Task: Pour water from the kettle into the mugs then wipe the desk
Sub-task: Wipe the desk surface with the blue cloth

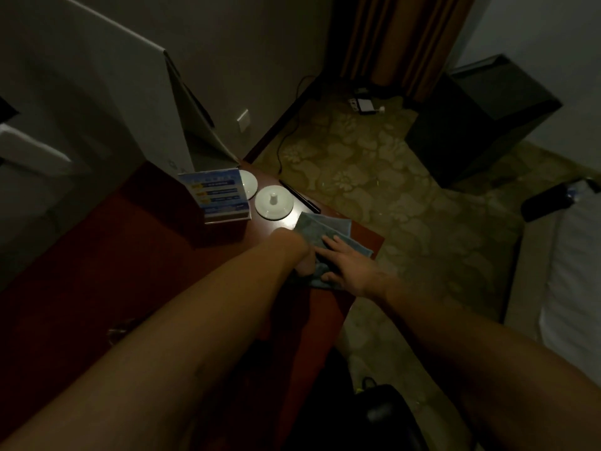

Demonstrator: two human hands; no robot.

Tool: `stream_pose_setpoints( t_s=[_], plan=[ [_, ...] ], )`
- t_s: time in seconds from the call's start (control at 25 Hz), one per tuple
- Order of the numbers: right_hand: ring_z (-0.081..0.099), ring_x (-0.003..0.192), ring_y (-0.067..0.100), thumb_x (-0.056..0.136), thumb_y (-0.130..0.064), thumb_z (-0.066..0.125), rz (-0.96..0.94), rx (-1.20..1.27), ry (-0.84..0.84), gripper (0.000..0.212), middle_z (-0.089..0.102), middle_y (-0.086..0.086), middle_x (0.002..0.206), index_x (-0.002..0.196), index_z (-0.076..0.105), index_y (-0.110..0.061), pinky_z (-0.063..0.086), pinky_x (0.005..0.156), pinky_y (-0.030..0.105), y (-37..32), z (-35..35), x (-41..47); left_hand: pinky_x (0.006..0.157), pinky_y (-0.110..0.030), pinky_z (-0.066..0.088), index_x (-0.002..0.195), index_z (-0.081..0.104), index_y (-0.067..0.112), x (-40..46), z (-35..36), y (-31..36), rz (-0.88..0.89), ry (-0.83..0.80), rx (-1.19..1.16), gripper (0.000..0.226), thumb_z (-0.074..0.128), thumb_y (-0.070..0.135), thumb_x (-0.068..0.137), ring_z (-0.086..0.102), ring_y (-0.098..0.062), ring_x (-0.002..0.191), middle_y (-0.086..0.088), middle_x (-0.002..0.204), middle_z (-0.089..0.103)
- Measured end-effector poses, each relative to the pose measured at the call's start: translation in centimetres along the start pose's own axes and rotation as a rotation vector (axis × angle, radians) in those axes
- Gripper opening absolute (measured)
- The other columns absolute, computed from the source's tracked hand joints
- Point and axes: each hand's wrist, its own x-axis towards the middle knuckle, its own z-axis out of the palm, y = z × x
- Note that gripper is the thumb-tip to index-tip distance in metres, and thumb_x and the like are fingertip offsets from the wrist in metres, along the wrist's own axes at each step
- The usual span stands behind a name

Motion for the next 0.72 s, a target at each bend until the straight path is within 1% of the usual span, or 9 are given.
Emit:
stream_pose_setpoints(
  t_s=[0.16,0.24,0.28,0.36,0.4,0.52,0.6,0.68,0.72],
  plan=[
    [0.005,0.152,0.034,0.097,-0.030,0.058,0.053,-0.040,0.027,0.073,0.008,0.010,0.166,0.158,0.017,-0.023,0.013,0.122,0.043,-1.2,0.8,0.4,0.090,-0.037,0.050,0.143,0.047,0.017,-2.5,0.7,-0.1,0.002,0.051,-0.204,0.043,0.049,0.022,0.100,0.060,-0.030,0.112,-0.014,0.135,0.052],
    [0.012,0.150,0.038,0.096,-0.030,0.057,0.053,-0.121,0.096,0.071,0.014,0.009,0.165,0.156,0.022,-0.022,0.011,0.122,0.043,-2.0,1.1,-0.3,0.096,-0.040,0.052,0.141,0.049,0.021,-4.5,1.6,-1.2,0.007,0.097,-0.324,0.042,0.053,0.020,0.099,0.062,-0.031,0.110,-0.012,0.135,0.054],
    [0.015,0.149,0.038,0.095,-0.029,0.058,0.032,-0.136,0.153,0.068,0.019,0.008,0.164,0.155,0.026,-0.023,0.009,0.122,0.041,-3.0,1.2,-0.8,0.100,-0.040,0.049,0.141,0.049,0.022,-5.9,2.1,-2.0,0.010,0.150,-0.390,0.042,0.053,0.019,0.099,0.060,-0.030,0.114,-0.010,0.137,0.054],
    [0.024,0.147,0.031,0.093,-0.020,0.060,-0.026,0.036,0.223,0.062,0.030,0.005,0.160,0.150,0.038,-0.023,0.010,0.121,0.036,-6.0,1.2,-2.2,0.108,-0.040,0.040,0.145,0.048,0.021,-8.6,3.2,-3.9,-0.015,0.272,-0.476,0.044,0.049,0.015,0.102,0.050,-0.029,0.130,-0.008,0.147,0.048],
    [0.031,0.144,0.027,0.091,-0.013,0.061,-0.059,0.192,0.223,0.059,0.038,0.004,0.155,0.146,0.044,-0.022,0.018,0.119,0.034,-7.7,1.0,-2.9,0.111,-0.040,0.036,0.146,0.048,0.020,-10.0,3.7,-4.8,-0.049,0.327,-0.511,0.045,0.047,0.011,0.102,0.045,-0.028,0.136,-0.008,0.151,0.045],
    [0.048,0.126,0.014,0.086,0.003,0.056,-0.132,0.464,0.170,0.062,0.051,-0.003,0.140,0.143,0.050,-0.021,0.041,0.100,0.024,-12.1,-0.1,-5.2,0.110,-0.039,0.037,0.140,0.057,0.016,-14.7,5.3,-7.5,-0.134,0.535,-0.646,0.041,0.050,0.010,0.100,0.047,-0.027,0.133,-0.009,0.146,0.050],
    [0.051,0.123,0.015,0.080,0.003,0.053,-0.172,0.543,0.081,0.074,0.048,0.002,0.147,0.148,0.043,-0.023,0.047,0.092,0.022,-13.8,-0.7,-6.6,0.103,-0.037,0.043,0.135,0.059,0.018,-17.8,7.0,-8.8,-0.180,0.675,-0.719,0.037,0.054,0.015,0.099,0.054,-0.023,0.123,-0.008,0.141,0.055],
    [0.046,0.134,0.019,0.078,0.000,0.056,-0.202,0.598,-0.087,0.083,0.042,0.006,0.152,0.153,0.032,-0.025,0.047,0.102,0.032,-14.8,-0.8,-8.3,0.098,-0.035,0.044,0.134,0.060,0.017,-19.5,9.0,-9.9,-0.212,0.782,-0.766,0.034,0.053,0.022,0.100,0.057,-0.021,0.120,-0.009,0.137,0.059],
    [0.046,0.133,0.017,0.081,-0.002,0.062,-0.228,0.593,-0.165,0.085,0.044,0.002,0.150,0.154,0.028,-0.026,0.044,0.106,0.033,-15.3,-0.6,-9.1,0.099,-0.036,0.045,0.133,0.061,0.015,-20.1,10.4,-10.3,-0.249,0.831,-0.776,0.035,0.053,0.028,0.101,0.057,-0.024,0.122,-0.010,0.136,0.061]
  ],
)
